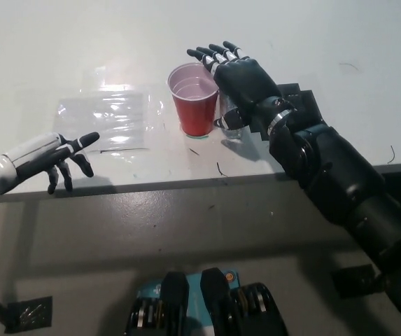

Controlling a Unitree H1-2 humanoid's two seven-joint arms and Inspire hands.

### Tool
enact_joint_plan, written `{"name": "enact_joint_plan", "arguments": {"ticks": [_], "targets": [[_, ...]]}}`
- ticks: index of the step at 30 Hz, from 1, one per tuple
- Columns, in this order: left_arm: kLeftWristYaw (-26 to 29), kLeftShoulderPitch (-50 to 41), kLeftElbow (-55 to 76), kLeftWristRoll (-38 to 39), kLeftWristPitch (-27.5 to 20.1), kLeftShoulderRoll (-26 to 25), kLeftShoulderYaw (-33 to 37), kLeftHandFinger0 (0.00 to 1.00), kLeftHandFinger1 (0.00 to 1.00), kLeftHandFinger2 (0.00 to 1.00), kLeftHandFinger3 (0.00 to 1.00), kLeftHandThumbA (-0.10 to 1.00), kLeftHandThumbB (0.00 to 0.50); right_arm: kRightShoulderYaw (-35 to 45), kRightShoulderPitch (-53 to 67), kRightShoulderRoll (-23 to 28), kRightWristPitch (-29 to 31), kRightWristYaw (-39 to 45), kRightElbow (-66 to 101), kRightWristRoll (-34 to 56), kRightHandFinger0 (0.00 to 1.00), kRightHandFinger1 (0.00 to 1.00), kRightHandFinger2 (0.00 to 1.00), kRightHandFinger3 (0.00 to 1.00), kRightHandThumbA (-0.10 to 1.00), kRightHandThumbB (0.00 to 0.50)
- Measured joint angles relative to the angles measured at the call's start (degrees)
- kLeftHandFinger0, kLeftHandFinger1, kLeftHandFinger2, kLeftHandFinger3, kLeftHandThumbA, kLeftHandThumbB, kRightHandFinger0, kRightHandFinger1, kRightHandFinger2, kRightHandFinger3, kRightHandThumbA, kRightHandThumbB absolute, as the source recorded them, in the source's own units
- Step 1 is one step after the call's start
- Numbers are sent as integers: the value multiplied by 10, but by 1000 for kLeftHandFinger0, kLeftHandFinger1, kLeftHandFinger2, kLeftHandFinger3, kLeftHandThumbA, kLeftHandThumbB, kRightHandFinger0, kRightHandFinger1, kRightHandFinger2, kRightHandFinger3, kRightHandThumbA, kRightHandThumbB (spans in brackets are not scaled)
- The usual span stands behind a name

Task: The robot uses its right hand to press the hand soap kept in the middle of the table to get liquid hand soap out

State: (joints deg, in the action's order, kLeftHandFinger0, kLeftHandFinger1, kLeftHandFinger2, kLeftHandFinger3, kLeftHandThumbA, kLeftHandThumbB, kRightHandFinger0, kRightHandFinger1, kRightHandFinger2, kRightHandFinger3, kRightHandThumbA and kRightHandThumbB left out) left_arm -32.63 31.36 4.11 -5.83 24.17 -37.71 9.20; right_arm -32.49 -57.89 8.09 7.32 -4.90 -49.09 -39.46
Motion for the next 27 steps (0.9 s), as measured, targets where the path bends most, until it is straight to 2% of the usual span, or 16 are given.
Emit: {"name": "enact_joint_plan", "arguments": {"ticks": [2,4,6,8,12,17,18,20,22,23,24,25,27], "targets": [[0,0,-2,0,0,0,0,231,348,529,736,1000,264,0,0,0,-1,0,2,0,1000,1000,1000,1000,1000,500],[0,0,-3,0,0,0,0,212,347,544,748,1000,241,0,0,0,-2,0,2,0,1000,1000,1000,1000,1000,500],[0,0,-4,0,0,0,0,196,338,529,743,1000,254,0,0,0,-2,0,2,0,1000,1000,1000,1000,1000,500],[0,0,-4,0,0,0,0,189,334,522,735,1000,246,0,0,0,-2,0,2,0,1000,1000,1000,1000,1000,500],[0,0,-4,0,0,0,0,235,349,529,735,1000,252,0,0,1,-3,0,4,0,1000,1000,1000,1000,1000,500],[0,0,-4,0,0,0,0,209,333,528,748,1000,244,0,2,2,-7,0,11,0,1000,1000,1000,1000,1000,500],[0,-1,-4,0,0,0,0,222,349,536,749,1000,240,0,3,2,-9,1,15,0,1000,1000,1000,1000,1000,460],[0,-2,-3,0,0,0,0,215,346,535,756,1000,248,0,7,6,-14,3,29,0,1000,1000,1000,1000,1000,486],[0,-5,-1,0,0,0,-1,195,331,518,741,1000,239,3,14,11,-16,7,49,1,1000,1000,1000,1000,1000,442],[0,-8,0,0,0,0,-3,193,330,516,740,1000,239,5,18,14,-17,9,61,2,1000,1000,1000,1000,1000,437],[0,-14,2,0,0,0,-4,200,332,516,739,1000,216,8,23,18,-18,14,77,3,1000,1000,1000,1000,1000,442],[0,-17,2,0,0,0,-4,214,343,521,745,1000,203,10,25,20,-19,17,83,3,1000,1000,1000,1000,1000,418],[0,-30,8,0,0,0,-5,228,345,520,753,1000,199,24,27,27,-25,33,113,9,1000,1000,1000,1000,1000,442]]}}
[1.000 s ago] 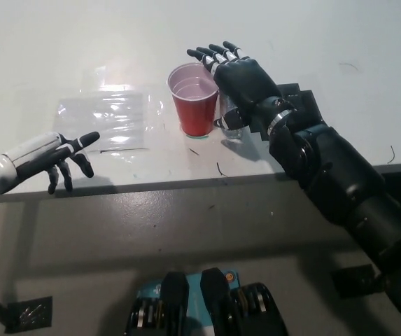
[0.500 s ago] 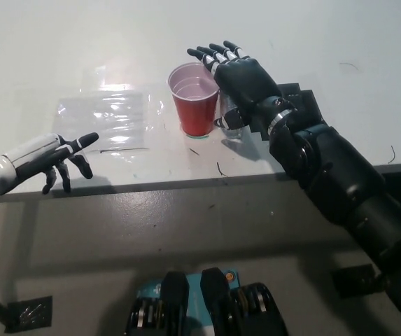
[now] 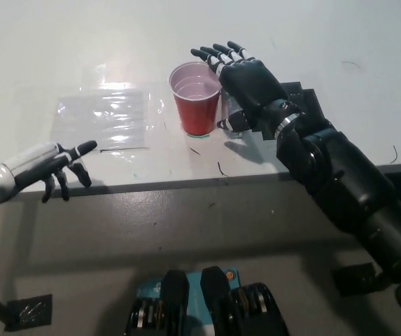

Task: The robot uses its right hand to press the hand soap kept in the middle of the table to get liquid hand soap out

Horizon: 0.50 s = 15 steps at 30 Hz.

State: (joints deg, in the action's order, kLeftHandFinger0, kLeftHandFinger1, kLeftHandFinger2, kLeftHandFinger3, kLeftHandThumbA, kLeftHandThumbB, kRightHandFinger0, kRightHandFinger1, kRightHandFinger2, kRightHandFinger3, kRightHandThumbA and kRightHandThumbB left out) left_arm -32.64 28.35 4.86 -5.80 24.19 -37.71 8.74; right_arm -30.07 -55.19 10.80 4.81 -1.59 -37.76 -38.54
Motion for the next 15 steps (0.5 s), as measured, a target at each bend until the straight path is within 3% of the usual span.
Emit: {"name": "enact_joint_plan", "arguments": {"ticks": [4,9,15], "targets": [[0,-21,12,0,1,0,0,218,323,496,734,1000,184,31,-2,9,-19,34,42,14,1000,1000,1000,1000,1000,460],[0,-34,21,0,1,0,-1,217,324,488,729,1000,194,57,-17,9,-45,64,75,20,1000,1000,1000,1000,1000,419],[0,-44,25,0,1,0,-2,254,359,523,741,1000,179,75,-53,9,-61,83,103,21,1000,1000,1000,1000,1000,482]]}}
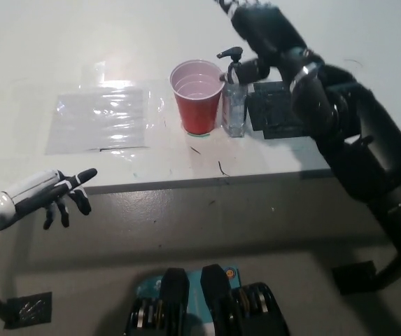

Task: The robot uses its right hand to press the hand soap kept in the middle of the table to get liquid hand soap out

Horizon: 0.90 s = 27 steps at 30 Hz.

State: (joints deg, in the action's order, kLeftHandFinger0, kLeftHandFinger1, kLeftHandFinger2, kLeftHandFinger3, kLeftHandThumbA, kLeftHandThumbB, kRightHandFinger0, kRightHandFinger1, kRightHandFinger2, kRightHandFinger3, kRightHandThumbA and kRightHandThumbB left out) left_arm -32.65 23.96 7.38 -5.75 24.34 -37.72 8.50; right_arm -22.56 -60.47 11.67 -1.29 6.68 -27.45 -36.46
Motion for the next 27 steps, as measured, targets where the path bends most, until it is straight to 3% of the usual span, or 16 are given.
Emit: {"name": "enact_joint_plan", "arguments": {"ticks": [2,7,16,24,27], "targets": [[0,-3,2,1,1,0,-1,227,331,499,724,1000,191,5,-5,0,-4,4,10,0,1000,1000,1000,1000,1000,500],[0,-6,3,0,1,0,-2,219,336,503,723,1000,191,25,-2,5,-16,12,44,2,1000,1000,1000,1000,1000,492],[1,-20,3,0,1,0,-10,191,333,501,733,1000,191,86,48,59,-54,44,153,23,1000,1000,1000,1000,1000,500],[1,-32,5,0,0,0,-23,244,355,522,760,1000,207,161,147,111,-73,67,236,70,1000,1000,1000,1000,1000,500],[1,-35,5,0,0,0,-25,228,347,517,758,1000,227,184,189,115,-82,73,268,91,1000,1000,1000,1000,1000,478]]}}
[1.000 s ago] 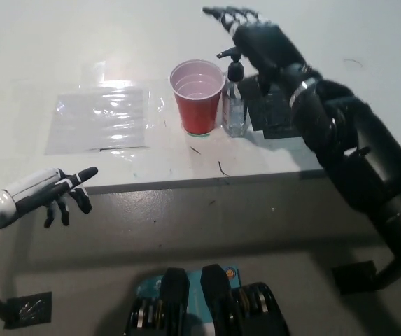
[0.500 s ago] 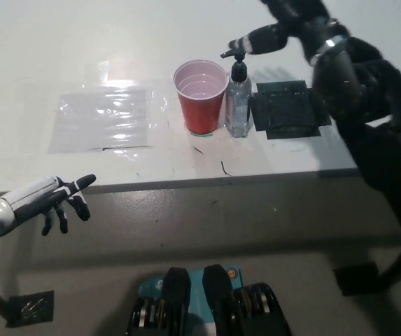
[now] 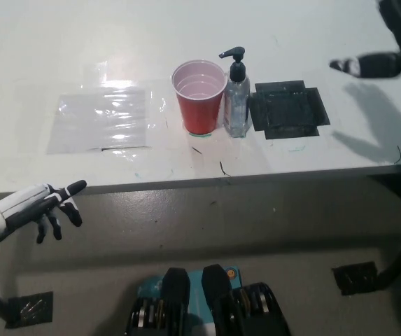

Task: The robot uses its right hand to press the hand soap kept in the middle of the table to get liquid hand soap out

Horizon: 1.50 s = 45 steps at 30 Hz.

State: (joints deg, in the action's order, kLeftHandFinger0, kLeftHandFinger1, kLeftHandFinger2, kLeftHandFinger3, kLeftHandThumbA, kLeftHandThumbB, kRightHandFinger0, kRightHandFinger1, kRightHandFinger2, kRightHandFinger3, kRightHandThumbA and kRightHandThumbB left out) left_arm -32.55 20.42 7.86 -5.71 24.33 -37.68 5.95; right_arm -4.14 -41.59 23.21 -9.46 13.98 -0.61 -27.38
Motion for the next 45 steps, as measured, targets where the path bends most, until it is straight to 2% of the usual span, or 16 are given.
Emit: {"name": "enact_joint_plan", "arguments": {"ticks": [1,2,3,7,9,12,18,19,21,23,27,30,33,38,43,45], "targets": [[0,-1,0,0,0,0,0,229,348,518,756,1000,227,4,9,0,-2,1,5,5,1000,1000,1000,1000,1000,478],[0,-1,0,0,0,0,-1,228,345,517,754,1000,221,11,23,0,-3,2,12,12,1000,1000,1000,1000,1000,429],[0,-2,0,0,0,0,-2,227,341,511,750,1000,216,19,37,0,-4,3,19,20,1000,1000,1000,1000,1000,438],[0,-4,1,0,0,1,-3,203,324,490,741,1000,232,41,87,-1,-8,2,28,40,1000,1000,1000,1000,1000,373],[0,-5,1,0,0,1,-4,204,323,488,740,1000,218,55,114,-4,-11,2,32,49,1000,1000,1000,1000,1000,411],[1,-5,1,0,1,1,-4,217,335,493,739,1000,237,79,148,-13,-12,0,32,67,1000,1000,1000,1000,1000,439],[1,-5,1,0,1,3,-4,173,301,464,717,1000,243,117,197,-38,-12,-9,17,104,1000,1000,1000,1000,1000,376],[2,-5,1,0,0,4,-4,174,302,468,716,1000,238,120,202,-40,-12,-10,15,108,1000,1000,1000,1000,1000,423],[2,-5,1,0,0,4,-4,172,300,466,714,1000,242,127,210,-44,-12,-12,14,118,1000,1000,1000,1000,1000,455],[2,-5,1,0,0,5,-4,175,303,474,719,1000,226,140,221,-50,-12,-14,14,134,1000,1000,1000,1000,1000,403],[2,-5,3,0,1,5,-5,218,342,517,737,1000,205,153,251,-52,-8,-14,-1,158,1000,1000,1000,1000,1000,363],[2,-6,7,0,2,5,-5,247,369,543,747,1000,190,164,272,-54,-8,-15,-6,179,1000,1000,1000,1000,1000,363],[2,-6,10,0,3,5,-5,223,339,516,731,1000,208,182,285,-59,-9,-15,-8,201,1000,1000,1000,1000,1000,339],[2,-5,9,0,3,5,-5,211,326,492,732,1000,223,203,286,-71,-16,-19,-14,238,1000,1000,1000,1000,1000,351],[2,-5,8,-1,2,5,-6,185,312,481,731,1000,247,216,284,-78,-34,-20,-21,267,1000,1000,1000,1000,1000,249],[2,-4,7,-1,2,6,-7,182,315,490,742,1000,190,217,283,-78,-43,-20,-21,277,1000,1000,1000,1000,1000,245]]}}
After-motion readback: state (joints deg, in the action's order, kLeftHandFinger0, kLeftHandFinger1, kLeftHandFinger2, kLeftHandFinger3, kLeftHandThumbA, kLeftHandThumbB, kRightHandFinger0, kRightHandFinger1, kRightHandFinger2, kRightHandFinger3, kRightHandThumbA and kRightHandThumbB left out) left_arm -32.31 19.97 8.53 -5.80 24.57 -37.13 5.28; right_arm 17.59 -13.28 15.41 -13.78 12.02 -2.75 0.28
